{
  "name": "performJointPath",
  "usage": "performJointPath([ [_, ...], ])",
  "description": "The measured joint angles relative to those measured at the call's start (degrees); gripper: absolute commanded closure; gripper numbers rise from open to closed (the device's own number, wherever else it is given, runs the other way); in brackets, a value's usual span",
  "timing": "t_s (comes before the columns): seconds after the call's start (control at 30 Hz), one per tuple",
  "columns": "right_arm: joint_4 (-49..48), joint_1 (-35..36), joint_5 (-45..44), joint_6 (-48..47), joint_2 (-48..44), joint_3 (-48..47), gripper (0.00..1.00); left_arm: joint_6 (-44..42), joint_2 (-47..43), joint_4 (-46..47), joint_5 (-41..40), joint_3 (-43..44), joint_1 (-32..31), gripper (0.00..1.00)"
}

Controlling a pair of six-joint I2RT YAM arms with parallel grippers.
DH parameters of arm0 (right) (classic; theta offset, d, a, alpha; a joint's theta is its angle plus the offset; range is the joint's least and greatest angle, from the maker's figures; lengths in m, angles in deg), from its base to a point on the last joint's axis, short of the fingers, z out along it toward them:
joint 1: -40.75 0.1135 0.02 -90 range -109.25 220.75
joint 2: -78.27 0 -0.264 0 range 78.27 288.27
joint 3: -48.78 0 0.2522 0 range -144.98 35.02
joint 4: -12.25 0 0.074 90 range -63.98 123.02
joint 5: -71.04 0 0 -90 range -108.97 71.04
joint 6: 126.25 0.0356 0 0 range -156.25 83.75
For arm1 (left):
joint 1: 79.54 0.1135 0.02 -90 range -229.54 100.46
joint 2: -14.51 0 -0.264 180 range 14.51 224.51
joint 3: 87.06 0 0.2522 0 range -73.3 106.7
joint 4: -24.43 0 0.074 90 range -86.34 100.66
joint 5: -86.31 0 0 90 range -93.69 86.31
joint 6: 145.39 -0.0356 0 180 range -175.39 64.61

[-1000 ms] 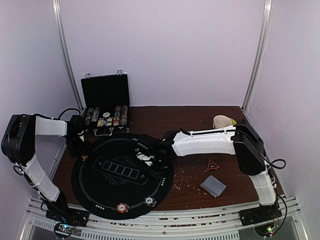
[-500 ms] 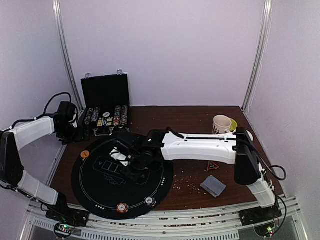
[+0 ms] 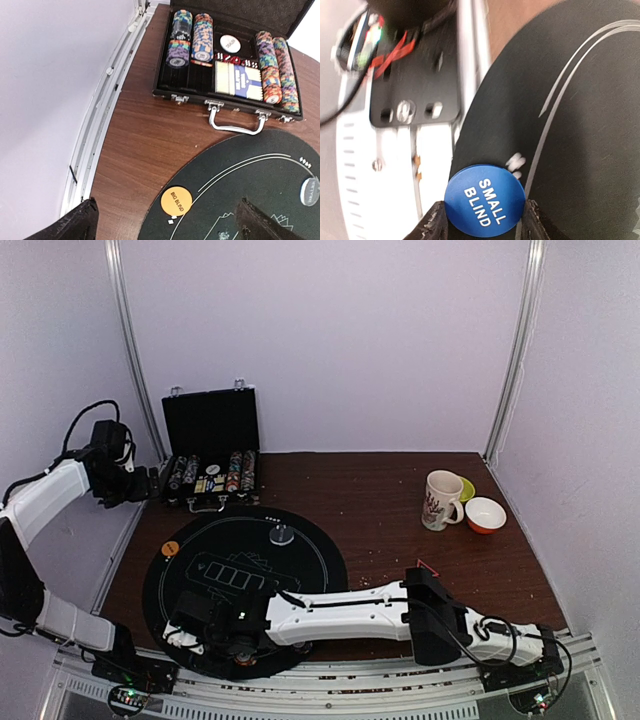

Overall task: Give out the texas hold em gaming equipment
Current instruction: Place the small blind button in the small blind area.

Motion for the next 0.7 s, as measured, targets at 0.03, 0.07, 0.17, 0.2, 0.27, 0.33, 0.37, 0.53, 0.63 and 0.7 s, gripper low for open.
performJointPath([
  [0.03, -0.81, 0.0, -0.48, -0.17, 0.0, -0.44, 0.75, -0.15, 0.0, -0.07, -0.07, -0.24, 0.02, 0.02],
  [0.07, -1.4, 0.0, -1.05, -0.28, 0.0, -0.74, 0.76, -0.24, 0.0, -0.02, -0.09, -0.66, 0.07, 0.02],
  [0.17, -2.4, 0.0, -2.29, -0.63, 0.0, -0.98, 0.76, -0.52, 0.24, 0.11, -0.04, -2.36, 0.11, 0.02],
  [0.2, -2.56, 0.0, -2.67, -0.79, 0.04, -0.98, 0.76, -0.63, 0.57, 0.15, 0.11, -2.93, 0.11, 0.02],
  [0.27, -2.82, 0.0, -3.26, -0.85, 0.15, -0.98, 0.77, -0.85, 2.03, 0.31, 0.42, -3.87, 0.11, 0.02],
  [0.33, -3.43, 0.0, -3.91, -1.05, 0.44, -1.03, 0.76, -1.14, 3.87, 0.59, 0.79, -4.74, 0.11, 0.02],
  [0.37, -3.63, 0.0, -4.15, -1.16, 0.61, -1.05, 0.76, -1.33, 4.94, 0.74, 1.05, -5.2, 0.13, 0.02],
  [0.53, -4.15, 0.0, -5.9, -1.9, 1.77, -1.29, 0.58, -2.16, 9.66, 1.38, 2.1, -6.54, 0.13, 0.06],
  [0.63, -4.22, 0.0, -7.04, -2.12, 1.79, -1.44, 0.44, -2.56, 10.6, 2.12, 2.45, -7.41, 0.13, 0.11],
  [0.7, -4.26, 0.0, -7.48, -2.21, 1.79, -1.46, 0.34, -2.82, 10.95, 2.97, 2.8, -8.2, 0.11, 0.12],
])
